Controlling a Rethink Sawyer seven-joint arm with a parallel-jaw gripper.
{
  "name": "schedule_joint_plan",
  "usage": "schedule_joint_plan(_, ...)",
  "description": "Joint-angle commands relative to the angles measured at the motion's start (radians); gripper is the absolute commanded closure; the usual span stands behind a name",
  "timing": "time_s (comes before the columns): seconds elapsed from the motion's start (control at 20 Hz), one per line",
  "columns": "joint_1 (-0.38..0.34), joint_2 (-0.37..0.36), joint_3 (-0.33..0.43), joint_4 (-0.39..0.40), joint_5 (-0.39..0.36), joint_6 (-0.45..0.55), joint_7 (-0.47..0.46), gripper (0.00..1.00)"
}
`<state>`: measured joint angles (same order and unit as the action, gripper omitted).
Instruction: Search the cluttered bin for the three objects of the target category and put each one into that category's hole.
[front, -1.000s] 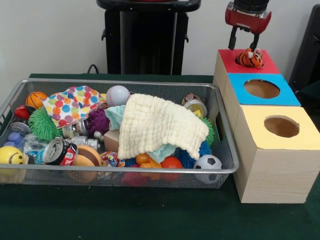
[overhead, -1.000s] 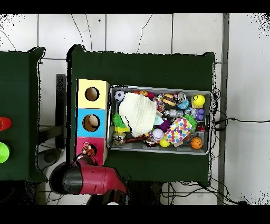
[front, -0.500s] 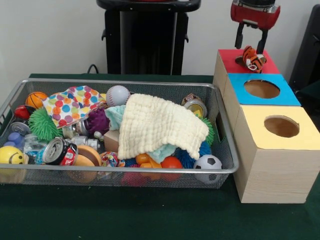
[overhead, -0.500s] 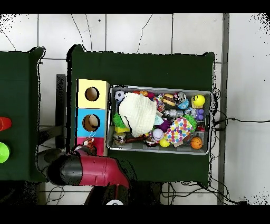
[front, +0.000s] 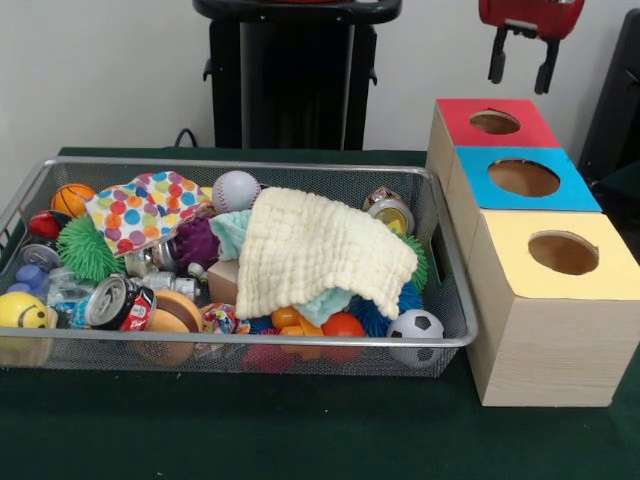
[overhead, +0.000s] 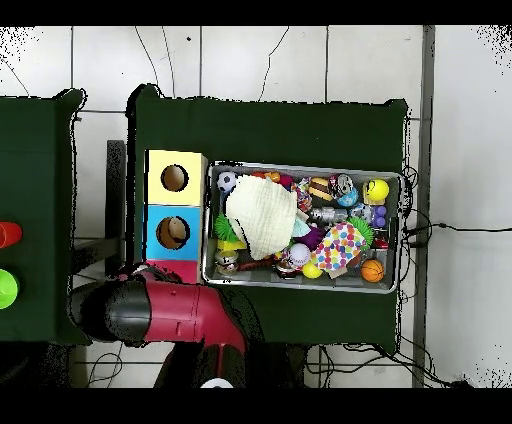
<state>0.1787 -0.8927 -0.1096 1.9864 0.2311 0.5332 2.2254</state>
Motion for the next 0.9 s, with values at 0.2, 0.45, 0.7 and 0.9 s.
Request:
schedule_joint_plan(0.2,-0.031,0.032,0.042,-0.062,0.020,0.032,0.130,0.00)
schedule_joint_plan(0.45,-0.024,0.046,0.033,-0.062,0.011,0.016,0.135,0.00)
schedule_joint_plan(0.7,-0.040,0.065,0.046,-0.050,0.010,-0.021,0.119,0.00)
schedule_joint_plan(0.9,-0.069,0.092,0.066,-0.024,-0.009,-0.085,0.081,0.00)
